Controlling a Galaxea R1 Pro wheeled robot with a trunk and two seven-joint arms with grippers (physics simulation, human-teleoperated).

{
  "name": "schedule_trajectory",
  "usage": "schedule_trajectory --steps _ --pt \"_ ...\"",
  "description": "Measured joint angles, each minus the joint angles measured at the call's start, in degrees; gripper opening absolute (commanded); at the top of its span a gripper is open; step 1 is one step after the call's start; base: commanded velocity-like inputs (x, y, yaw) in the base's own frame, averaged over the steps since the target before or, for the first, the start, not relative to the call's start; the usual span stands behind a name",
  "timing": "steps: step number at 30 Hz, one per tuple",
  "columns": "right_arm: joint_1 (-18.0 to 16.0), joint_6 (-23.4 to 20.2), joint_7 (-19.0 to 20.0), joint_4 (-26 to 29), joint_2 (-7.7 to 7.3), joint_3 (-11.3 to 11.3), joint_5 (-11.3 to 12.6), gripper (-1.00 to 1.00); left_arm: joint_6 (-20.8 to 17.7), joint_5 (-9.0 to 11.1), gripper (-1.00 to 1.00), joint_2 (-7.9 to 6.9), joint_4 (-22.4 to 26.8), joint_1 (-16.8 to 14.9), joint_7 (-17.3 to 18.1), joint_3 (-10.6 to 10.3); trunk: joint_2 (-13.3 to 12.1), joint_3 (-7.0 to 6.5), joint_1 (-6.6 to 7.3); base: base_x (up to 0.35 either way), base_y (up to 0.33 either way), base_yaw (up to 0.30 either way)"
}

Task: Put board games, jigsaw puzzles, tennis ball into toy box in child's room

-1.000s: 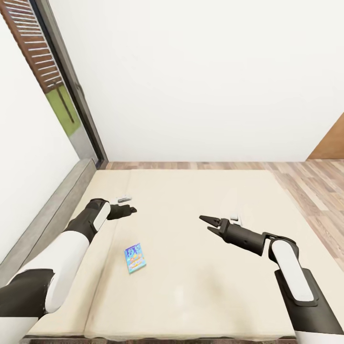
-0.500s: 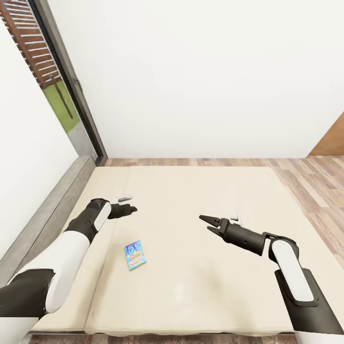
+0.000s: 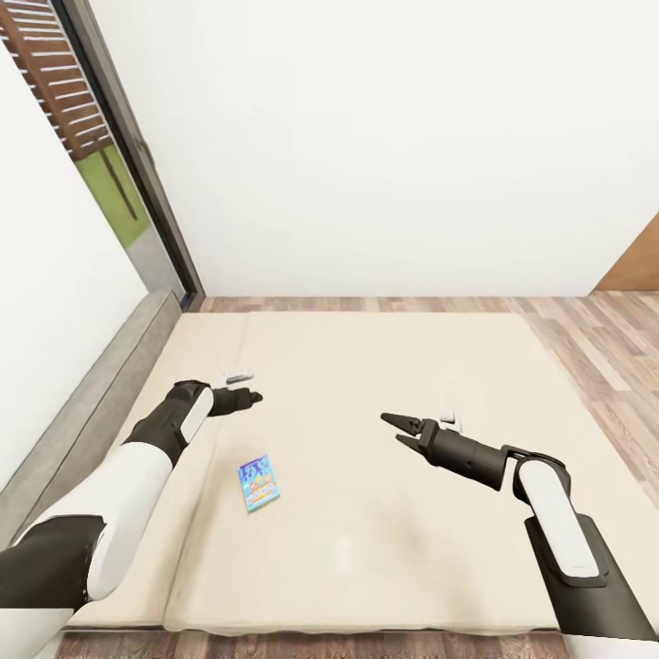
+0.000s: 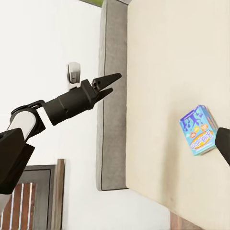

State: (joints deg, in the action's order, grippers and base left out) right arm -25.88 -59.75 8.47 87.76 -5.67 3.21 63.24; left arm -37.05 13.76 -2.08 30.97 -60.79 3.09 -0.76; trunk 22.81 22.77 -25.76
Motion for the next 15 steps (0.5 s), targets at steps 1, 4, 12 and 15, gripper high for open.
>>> schedule_trajectory --steps 1,4,12,15 --pt "0.0 0.0 0.0 0.0 0.03 0.0 0.0 1.00 0.1 0.0 1.00 0.00 0.0 0.0 0.0 0.0 0.0 0.09 0.00 0.000 0.000 0.000" --pt "0.0 0.0 0.0 0.0 0.09 -0.1 0.0 1.00 0.4 -0.1 1.00 0.00 0.0 0.0 0.0 0.0 0.0 0.38 0.00 0.000 0.000 0.000" --pt "0.0 0.0 0.0 -0.1 0.12 -0.1 0.0 1.00 0.6 0.0 1.00 -0.08 0.0 0.1 0.1 0.0 0.0 1.13 0.00 0.000 0.000 0.000" --pt "0.0 0.0 0.0 -0.1 0.13 -0.1 0.0 1.00 0.6 0.0 1.00 -0.09 0.0 0.2 0.1 0.0 0.0 1.42 0.00 0.000 0.000 0.000"
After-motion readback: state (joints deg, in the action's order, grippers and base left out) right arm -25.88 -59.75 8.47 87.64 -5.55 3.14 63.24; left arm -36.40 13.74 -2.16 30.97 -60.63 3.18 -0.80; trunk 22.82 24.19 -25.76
